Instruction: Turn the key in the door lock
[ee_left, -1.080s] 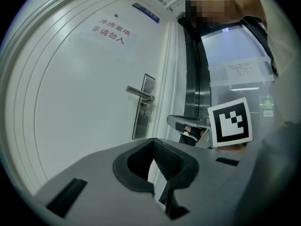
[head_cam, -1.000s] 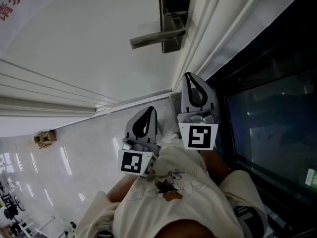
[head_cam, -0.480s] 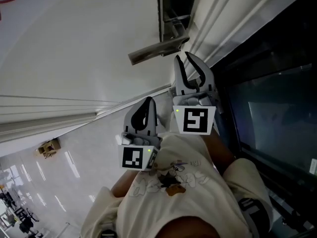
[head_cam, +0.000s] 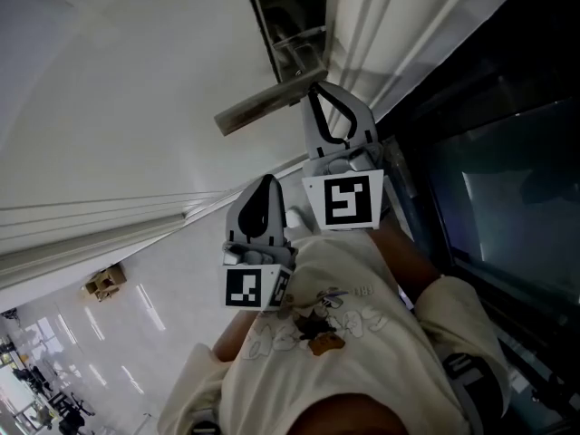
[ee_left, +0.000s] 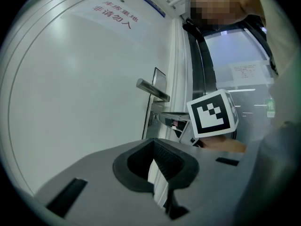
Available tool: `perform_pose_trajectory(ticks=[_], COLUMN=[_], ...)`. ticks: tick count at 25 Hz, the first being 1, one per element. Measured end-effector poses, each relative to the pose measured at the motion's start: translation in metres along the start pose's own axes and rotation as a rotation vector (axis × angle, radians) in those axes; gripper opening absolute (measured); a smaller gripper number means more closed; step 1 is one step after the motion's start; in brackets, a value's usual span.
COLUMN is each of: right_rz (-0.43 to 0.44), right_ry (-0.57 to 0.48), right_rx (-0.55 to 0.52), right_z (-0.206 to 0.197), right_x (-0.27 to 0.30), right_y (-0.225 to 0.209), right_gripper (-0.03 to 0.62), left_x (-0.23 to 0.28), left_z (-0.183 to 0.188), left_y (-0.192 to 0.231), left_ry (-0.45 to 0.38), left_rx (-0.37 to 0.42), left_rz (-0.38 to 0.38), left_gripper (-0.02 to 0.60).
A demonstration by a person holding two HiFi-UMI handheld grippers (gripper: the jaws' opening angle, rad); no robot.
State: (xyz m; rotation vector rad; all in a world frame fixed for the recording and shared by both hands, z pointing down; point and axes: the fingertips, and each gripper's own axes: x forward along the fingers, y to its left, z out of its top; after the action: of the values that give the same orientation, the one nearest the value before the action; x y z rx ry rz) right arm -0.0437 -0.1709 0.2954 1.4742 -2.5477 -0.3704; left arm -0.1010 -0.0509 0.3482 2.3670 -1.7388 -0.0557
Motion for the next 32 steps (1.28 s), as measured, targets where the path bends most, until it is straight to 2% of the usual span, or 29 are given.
perform_pose_trajectory(ticks=[4,16,28,32], right_rz=[0.001,0.083,0.142,0.174], right_ry=[-0.026,-0.103,-0.121,-0.124], right_rx=[0.080,0.500,0.762,0.896], right_z=[0.000,-0.004,-0.008,-0.010], right_x=[-0.001,-0.001,-0.001,0.000], right_y=[0.000,-0.008,-0.012,-0.014], right_gripper=[0.018,0.020,0.025,0.026], left_x=[0.004,0.014,0.015,0.015], left_z=[0.002,0.003,0.001,0.000], left_y=[0.006,0.002,0.006,0.007], left_ry=[0.001,0.004,0.005,0.007], left_rx=[0.010,0.014,-0.014,-0.024], left_rz=[0.000,-0.037,-0.021,-0.017], left_gripper=[0.005,0.006,0.006,0.006])
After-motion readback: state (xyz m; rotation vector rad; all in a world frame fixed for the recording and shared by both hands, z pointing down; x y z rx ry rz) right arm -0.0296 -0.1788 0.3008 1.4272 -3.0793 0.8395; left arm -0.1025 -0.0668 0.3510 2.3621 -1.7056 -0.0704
